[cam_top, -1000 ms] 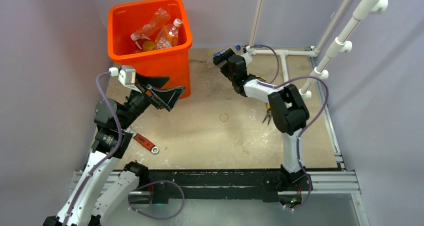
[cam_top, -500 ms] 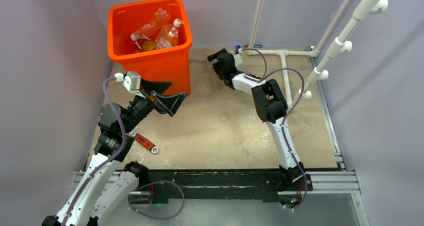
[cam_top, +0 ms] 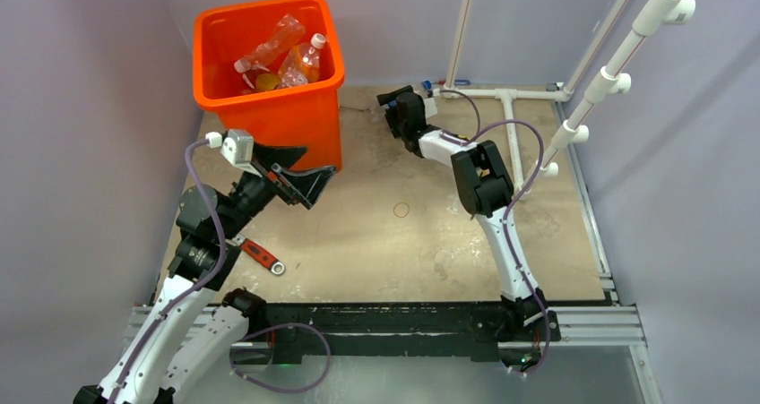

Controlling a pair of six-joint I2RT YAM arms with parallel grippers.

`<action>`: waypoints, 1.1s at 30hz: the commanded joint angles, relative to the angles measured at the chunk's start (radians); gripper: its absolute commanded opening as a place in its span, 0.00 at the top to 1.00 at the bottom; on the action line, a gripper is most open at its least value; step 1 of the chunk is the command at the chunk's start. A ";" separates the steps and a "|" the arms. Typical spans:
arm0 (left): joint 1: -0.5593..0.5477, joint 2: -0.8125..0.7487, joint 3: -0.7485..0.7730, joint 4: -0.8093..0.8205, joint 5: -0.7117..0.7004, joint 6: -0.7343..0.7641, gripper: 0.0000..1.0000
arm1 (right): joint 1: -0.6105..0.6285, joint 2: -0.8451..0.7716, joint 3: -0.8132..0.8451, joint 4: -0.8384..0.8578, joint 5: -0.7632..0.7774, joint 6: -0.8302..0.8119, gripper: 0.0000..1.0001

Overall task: Put the plastic bottles in the bin
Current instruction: Pick up the plastic bottle from the corner of the board.

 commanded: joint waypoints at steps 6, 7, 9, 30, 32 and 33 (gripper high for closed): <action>-0.004 -0.014 0.000 0.014 -0.020 0.019 0.01 | -0.006 0.059 -0.028 -0.051 -0.027 -0.013 0.24; -0.004 -0.014 0.000 0.013 -0.020 0.019 0.01 | -0.006 0.057 -0.036 -0.045 -0.029 -0.015 0.26; -0.004 -0.017 -0.004 0.011 -0.021 0.018 0.01 | -0.006 0.047 -0.057 -0.028 -0.033 -0.020 0.29; -0.004 -0.025 -0.011 0.042 -0.020 -0.030 0.01 | 0.034 -0.295 -0.443 0.469 -0.108 -0.221 0.52; -0.004 -0.032 -0.002 0.038 -0.023 -0.032 0.01 | 0.058 -0.346 -0.477 0.507 -0.119 -0.264 0.54; -0.004 -0.035 0.003 0.034 -0.027 -0.030 0.01 | 0.062 -0.366 -0.489 0.521 -0.129 -0.288 0.54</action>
